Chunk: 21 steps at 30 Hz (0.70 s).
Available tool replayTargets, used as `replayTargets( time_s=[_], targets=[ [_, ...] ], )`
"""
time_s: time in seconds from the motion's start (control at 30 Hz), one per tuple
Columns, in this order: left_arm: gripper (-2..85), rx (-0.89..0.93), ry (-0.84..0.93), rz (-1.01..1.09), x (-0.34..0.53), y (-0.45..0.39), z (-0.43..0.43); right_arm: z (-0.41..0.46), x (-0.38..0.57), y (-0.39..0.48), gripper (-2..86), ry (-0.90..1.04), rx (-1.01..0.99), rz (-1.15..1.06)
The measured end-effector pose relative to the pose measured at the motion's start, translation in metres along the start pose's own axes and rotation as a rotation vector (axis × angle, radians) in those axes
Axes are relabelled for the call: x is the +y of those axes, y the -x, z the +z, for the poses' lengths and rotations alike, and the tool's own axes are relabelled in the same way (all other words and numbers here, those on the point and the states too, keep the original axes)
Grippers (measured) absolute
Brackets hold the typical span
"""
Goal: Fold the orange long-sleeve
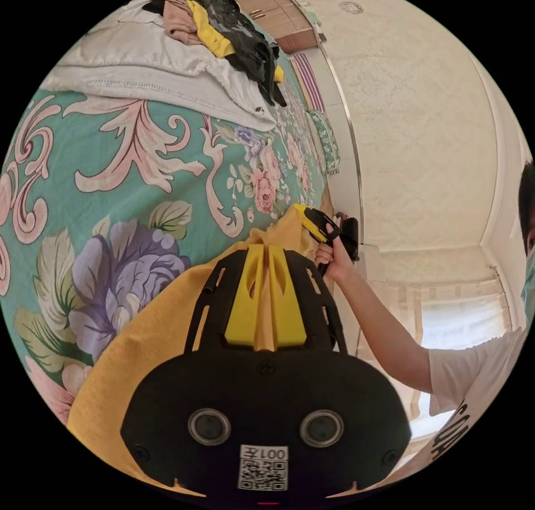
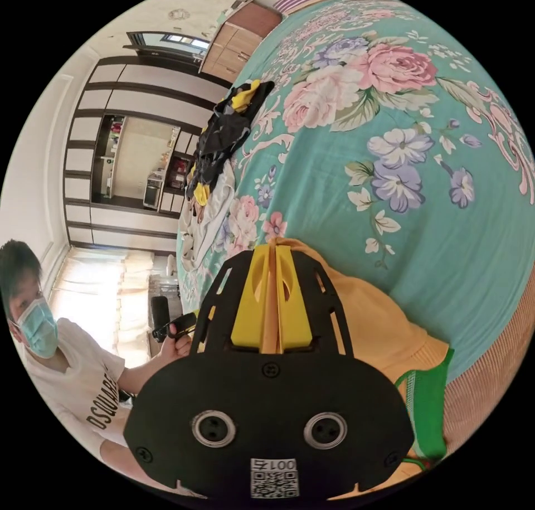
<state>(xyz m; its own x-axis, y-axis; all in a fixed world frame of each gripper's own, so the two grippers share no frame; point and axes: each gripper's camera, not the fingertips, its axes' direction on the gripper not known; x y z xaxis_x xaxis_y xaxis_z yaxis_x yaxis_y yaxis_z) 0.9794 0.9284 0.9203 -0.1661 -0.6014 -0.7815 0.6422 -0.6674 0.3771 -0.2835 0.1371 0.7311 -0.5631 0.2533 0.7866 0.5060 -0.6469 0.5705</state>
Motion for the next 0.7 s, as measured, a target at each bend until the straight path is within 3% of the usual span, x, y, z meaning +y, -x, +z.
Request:
replayTargets(
  time_s=[0.13,0.33,0.47,0.6,0.7],
  targets=[
    [-0.1,-0.014,-0.026,0.038,0.006,0.003,-0.031,-0.007,0.009,0.009,3.0,-0.015,-0.034,-0.083],
    [3.9,-0.433,0.260,0.325,0.020,-0.020,-0.068,-0.023,0.061,0.062,6.6,-0.060,0.170,-0.225],
    [4.0,-0.730,0.454,0.487,0.052,-0.024,-0.072,0.024,0.135,0.137,6.2,-0.045,0.271,-0.457],
    [1.2,-0.699,0.461,0.451,0.060,-0.018,-0.079,0.108,0.227,0.206,4.8,-0.031,0.522,-0.665],
    [-0.5,-0.653,0.482,0.417,0.051,-0.017,-0.087,0.165,0.283,0.230,2.8,0.010,0.597,-0.621]
  ],
)
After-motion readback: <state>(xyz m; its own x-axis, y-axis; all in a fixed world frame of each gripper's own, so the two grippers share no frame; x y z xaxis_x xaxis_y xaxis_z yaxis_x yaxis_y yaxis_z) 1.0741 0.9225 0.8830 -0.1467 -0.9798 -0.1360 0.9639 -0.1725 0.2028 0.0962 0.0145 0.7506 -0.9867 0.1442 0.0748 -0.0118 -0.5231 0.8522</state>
